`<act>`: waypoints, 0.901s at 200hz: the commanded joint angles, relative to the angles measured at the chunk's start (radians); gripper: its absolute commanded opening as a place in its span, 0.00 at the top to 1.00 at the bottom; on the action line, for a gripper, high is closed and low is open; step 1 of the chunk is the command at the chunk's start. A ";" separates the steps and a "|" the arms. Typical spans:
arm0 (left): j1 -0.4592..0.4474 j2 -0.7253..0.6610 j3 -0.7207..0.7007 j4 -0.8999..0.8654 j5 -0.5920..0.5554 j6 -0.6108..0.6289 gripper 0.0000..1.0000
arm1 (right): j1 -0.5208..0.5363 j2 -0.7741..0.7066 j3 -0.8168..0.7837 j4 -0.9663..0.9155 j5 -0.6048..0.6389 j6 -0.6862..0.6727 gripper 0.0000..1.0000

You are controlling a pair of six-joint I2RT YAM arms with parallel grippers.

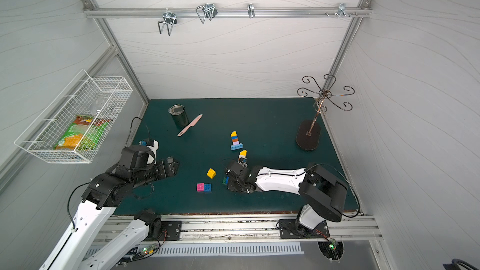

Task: Assemble the number 1 with lego
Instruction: Adjust the lego brick at the center of the board, then pick up the lego brick from the center of the board.

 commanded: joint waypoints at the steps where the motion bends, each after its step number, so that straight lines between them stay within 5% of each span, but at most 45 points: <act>1: 0.003 -0.003 0.014 0.042 0.011 0.005 0.00 | 0.070 -0.034 0.090 -0.147 0.056 -0.062 0.94; 28: 0.003 -0.006 0.016 0.040 0.009 0.004 0.00 | 0.132 0.007 0.211 -0.250 0.061 -0.090 0.60; 46: 0.003 -0.017 0.017 0.039 0.001 0.002 0.00 | 0.161 0.066 0.299 -0.300 0.080 -0.115 0.47; 105: 0.003 -0.040 0.016 0.039 -0.004 0.001 0.00 | 0.169 0.315 0.511 -0.394 0.035 -0.174 0.36; 180: 0.003 -0.046 0.016 0.042 0.003 0.004 0.00 | 0.184 0.416 0.597 -0.428 0.030 -0.201 0.28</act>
